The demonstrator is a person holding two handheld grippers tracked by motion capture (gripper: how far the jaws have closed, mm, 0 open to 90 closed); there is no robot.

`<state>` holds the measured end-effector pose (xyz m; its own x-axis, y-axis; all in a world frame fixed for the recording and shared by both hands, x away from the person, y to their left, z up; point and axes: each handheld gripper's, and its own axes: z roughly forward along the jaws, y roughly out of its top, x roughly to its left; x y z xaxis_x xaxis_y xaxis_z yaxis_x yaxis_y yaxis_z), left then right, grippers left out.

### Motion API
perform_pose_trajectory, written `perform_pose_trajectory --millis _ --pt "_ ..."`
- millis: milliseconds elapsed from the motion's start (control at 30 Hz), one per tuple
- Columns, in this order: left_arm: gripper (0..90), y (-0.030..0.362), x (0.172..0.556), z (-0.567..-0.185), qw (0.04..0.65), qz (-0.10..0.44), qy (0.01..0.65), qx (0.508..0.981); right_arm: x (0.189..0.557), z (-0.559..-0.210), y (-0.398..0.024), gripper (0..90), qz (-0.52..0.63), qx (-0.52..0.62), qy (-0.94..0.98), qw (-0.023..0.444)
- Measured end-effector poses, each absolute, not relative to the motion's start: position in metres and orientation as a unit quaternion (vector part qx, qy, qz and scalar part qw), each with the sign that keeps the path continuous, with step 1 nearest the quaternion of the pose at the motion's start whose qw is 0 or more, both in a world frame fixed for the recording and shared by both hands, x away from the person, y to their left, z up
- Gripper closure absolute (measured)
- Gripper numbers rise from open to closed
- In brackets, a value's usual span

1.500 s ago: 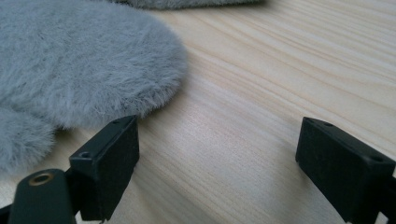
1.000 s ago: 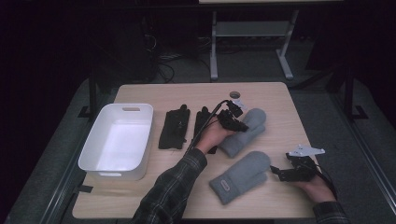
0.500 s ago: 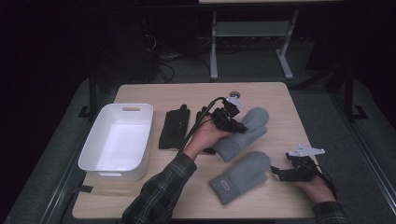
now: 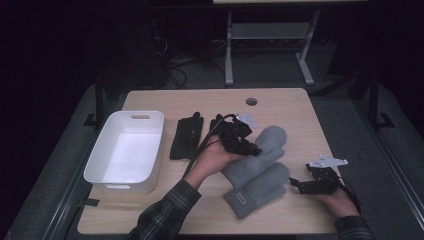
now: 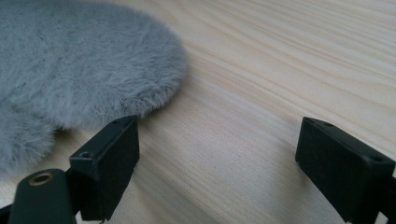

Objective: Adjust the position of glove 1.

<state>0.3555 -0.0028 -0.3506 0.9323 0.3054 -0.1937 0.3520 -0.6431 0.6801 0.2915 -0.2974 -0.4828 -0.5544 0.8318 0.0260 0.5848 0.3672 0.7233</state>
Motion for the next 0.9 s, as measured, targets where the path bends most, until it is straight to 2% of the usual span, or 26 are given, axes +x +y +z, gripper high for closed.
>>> perform_pose_trajectory --millis 333,900 --pt "83.6 -0.017 0.327 -0.372 0.356 -0.046 0.170 0.918 0.292 -0.483 -0.297 13.4 0.352 0.439 0.808 0.175" --pt "83.5 -0.031 0.322 -0.404 0.316 -0.059 0.170 0.932 0.291 -0.483 -0.297 13.4 0.352 0.440 0.807 0.175"
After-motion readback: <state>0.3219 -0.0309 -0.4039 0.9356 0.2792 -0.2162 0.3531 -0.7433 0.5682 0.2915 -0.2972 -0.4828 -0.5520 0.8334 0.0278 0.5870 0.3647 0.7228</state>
